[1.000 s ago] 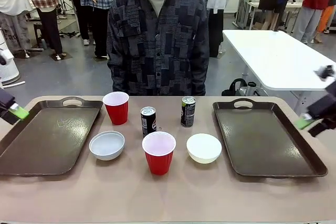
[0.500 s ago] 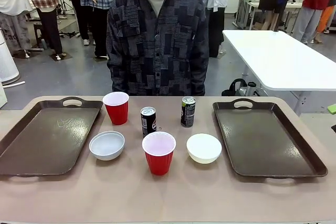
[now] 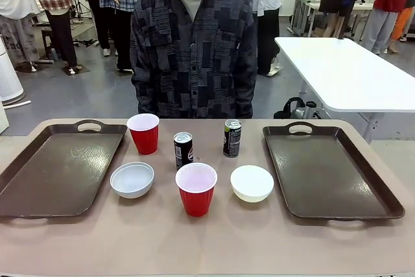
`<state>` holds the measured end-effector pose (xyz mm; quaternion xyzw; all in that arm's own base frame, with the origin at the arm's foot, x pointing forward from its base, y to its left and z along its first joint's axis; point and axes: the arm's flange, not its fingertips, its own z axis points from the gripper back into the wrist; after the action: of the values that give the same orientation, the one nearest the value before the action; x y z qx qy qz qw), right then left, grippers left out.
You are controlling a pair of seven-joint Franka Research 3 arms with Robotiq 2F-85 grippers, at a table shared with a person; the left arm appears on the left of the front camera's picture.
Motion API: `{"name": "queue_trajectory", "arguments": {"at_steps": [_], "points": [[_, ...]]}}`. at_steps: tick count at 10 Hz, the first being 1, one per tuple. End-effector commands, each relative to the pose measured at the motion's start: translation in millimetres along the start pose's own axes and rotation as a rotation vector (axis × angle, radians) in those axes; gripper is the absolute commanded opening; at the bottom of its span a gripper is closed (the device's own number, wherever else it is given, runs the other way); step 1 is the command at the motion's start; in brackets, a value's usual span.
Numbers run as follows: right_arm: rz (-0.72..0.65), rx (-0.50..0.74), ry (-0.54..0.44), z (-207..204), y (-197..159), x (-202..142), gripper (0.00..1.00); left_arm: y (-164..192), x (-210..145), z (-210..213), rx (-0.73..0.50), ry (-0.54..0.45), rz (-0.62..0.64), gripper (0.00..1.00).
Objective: Prepare tableware on both trays.
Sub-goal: Pick up a Picnic Bowl from the table and place it on a Handle tray.
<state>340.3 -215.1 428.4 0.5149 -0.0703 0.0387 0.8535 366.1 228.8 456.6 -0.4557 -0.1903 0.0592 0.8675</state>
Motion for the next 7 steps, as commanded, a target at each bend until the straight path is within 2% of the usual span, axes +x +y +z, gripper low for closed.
{"name": "queue_trajectory", "arguments": {"at_steps": [1,4,6,7], "points": [[0.037,0.065,-0.014,10,-5,2,1.00,6,4,2,-0.066,0.010,-0.023,1.00],[0.040,0.084,-0.015,12,-6,0,1.00,9,4,2,-0.075,0.013,-0.023,1.00],[0.060,0.079,0.007,7,-5,5,1.00,0,4,0,-0.026,0.036,-0.045,1.00],[0.019,0.056,0.003,7,-6,-7,1.00,6,-1,-2,-0.051,0.028,0.005,1.00]]}}
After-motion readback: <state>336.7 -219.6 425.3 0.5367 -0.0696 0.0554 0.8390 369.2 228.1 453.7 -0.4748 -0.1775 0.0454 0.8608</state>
